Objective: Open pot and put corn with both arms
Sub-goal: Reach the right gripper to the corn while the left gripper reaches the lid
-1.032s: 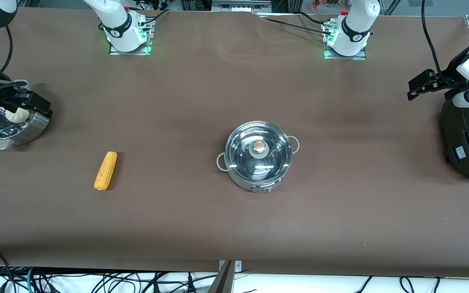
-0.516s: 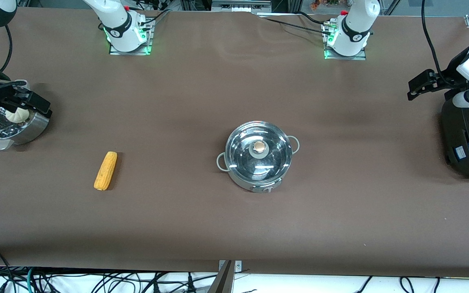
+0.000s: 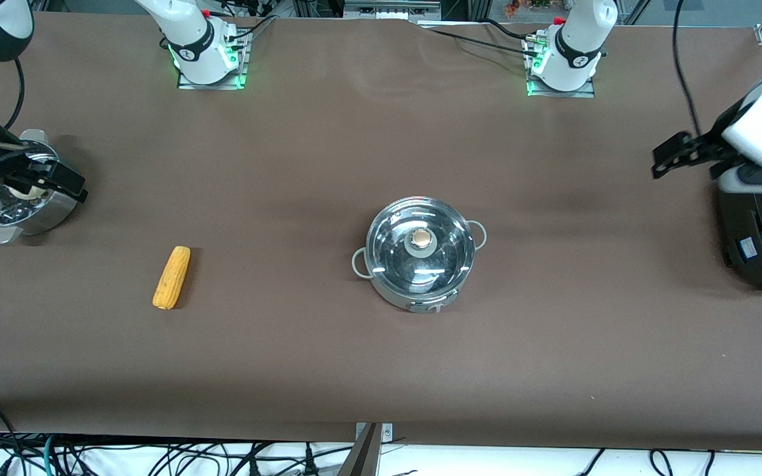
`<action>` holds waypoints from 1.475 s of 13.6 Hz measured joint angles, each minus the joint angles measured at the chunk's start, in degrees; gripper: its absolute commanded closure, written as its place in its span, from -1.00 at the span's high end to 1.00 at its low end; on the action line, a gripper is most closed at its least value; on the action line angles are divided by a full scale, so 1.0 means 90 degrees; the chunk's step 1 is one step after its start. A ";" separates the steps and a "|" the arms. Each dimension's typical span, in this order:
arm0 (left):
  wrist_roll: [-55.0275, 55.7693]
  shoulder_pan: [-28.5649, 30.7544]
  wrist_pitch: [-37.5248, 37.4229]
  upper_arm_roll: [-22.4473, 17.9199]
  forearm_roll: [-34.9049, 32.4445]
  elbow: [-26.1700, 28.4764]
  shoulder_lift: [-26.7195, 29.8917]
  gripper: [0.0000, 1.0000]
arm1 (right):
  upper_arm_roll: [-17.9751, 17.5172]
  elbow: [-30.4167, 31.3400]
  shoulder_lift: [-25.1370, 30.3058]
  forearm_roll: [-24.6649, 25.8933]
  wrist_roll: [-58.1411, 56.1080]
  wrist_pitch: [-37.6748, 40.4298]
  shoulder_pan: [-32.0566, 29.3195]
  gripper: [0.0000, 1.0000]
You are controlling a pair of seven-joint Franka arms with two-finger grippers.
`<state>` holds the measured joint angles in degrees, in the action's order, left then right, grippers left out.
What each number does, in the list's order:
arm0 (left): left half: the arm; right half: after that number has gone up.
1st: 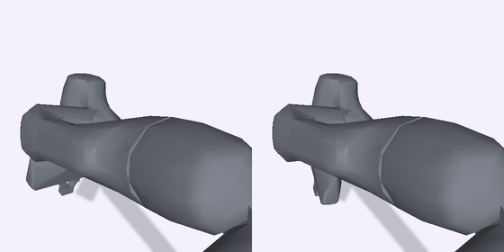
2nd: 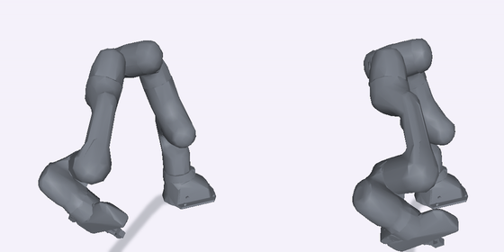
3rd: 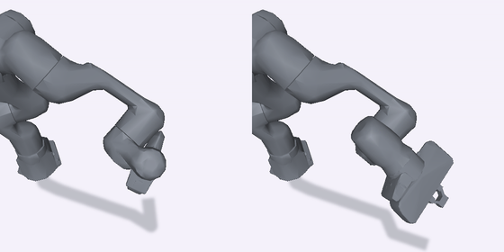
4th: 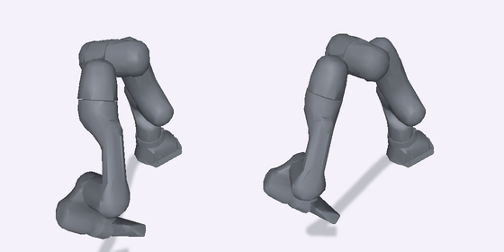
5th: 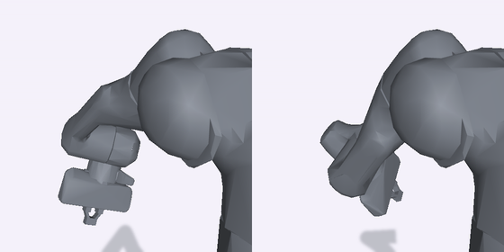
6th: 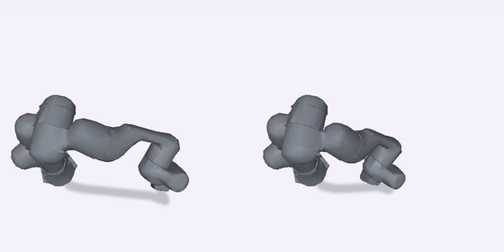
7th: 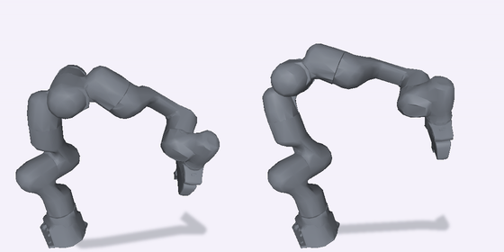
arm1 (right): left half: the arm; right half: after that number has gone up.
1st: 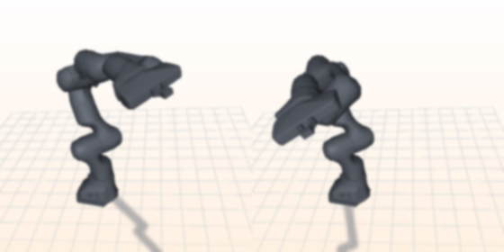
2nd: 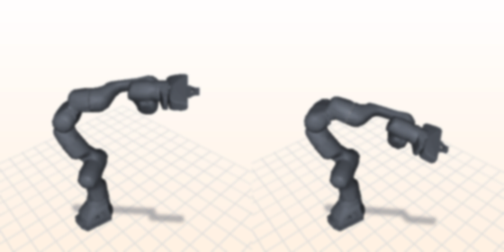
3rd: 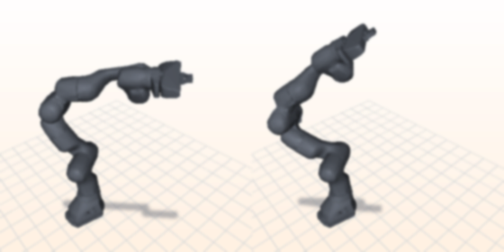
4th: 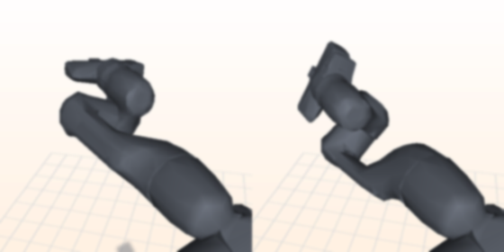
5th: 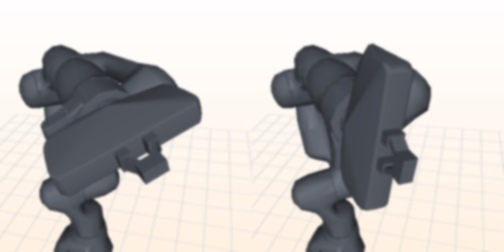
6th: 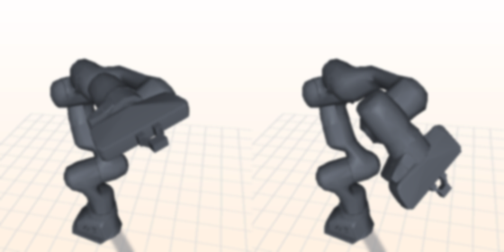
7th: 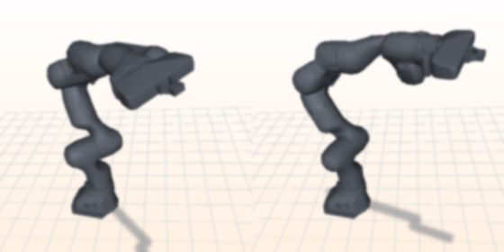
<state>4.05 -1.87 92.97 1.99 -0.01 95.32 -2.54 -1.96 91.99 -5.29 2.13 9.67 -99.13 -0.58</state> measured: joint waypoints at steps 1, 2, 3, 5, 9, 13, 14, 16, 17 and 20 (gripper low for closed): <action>-0.0018 0.0000 0.0128 0.0007 0.0000 0.0282 -0.0057 1.00 | 0.0000 0.0000 -0.0060 0.0000 0.0000 -0.0009 0.0000 1.00; -0.0091 -0.0001 0.0221 0.0015 0.0004 0.0453 -0.0100 0.99 | -0.0001 0.0000 -0.0139 -0.0001 0.0000 -0.0028 0.0001 1.00; -0.0145 -0.0006 0.0305 0.0032 0.0067 0.0517 -0.0122 0.99 | -0.0001 -0.0001 -0.0245 -0.0003 0.0000 -0.0103 0.0001 1.00; -0.0093 -0.0088 0.0474 0.0080 0.0497 0.0532 -0.0123 0.99 | -0.0001 0.0005 -0.0510 -0.0088 0.0000 -0.0299 0.0001 1.00; 0.1457 -0.0761 0.0930 0.0287 0.0764 0.0539 -0.0306 0.99 | 0.0002 0.0014 -0.1429 -0.0370 0.0000 -0.1101 -0.0003 1.00; 0.3172 -0.1691 0.1564 0.0476 0.0764 0.0516 -0.0745 0.99 | 0.0003 0.0007 -0.2226 -0.0388 0.0000 -0.1749 -0.0005 1.00; 0.3491 -0.1925 0.1660 0.0483 0.0744 0.0470 -0.0882 0.99 | 0.0002 0.0006 -0.2371 -0.0394 0.0000 -0.1894 -0.0005 1.00; 0.4143 -0.2353 0.1719 0.0491 0.0511 0.0264 -0.1223 0.99 | -0.0001 0.0002 -0.2624 -0.0401 0.0000 -0.2122 -0.0002 1.00; 0.4477 -0.2561 0.1733 0.0493 0.0416 0.0104 -0.1433 0.99 | -0.0003 0.0000 -0.2759 -0.0404 0.0000 -0.2216 0.0000 1.00; 0.5347 -0.3134 0.1769 0.0492 0.0222 -0.0528 -0.2145 0.99 | -0.0006 -0.0001 -0.3150 -0.0407 0.0000 -0.2460 0.0002 1.00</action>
<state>52.17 -30.08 108.89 6.42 1.99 90.57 -21.85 -2.02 91.97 -33.65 -1.54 9.67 -121.27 -0.56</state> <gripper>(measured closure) 0.004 0.000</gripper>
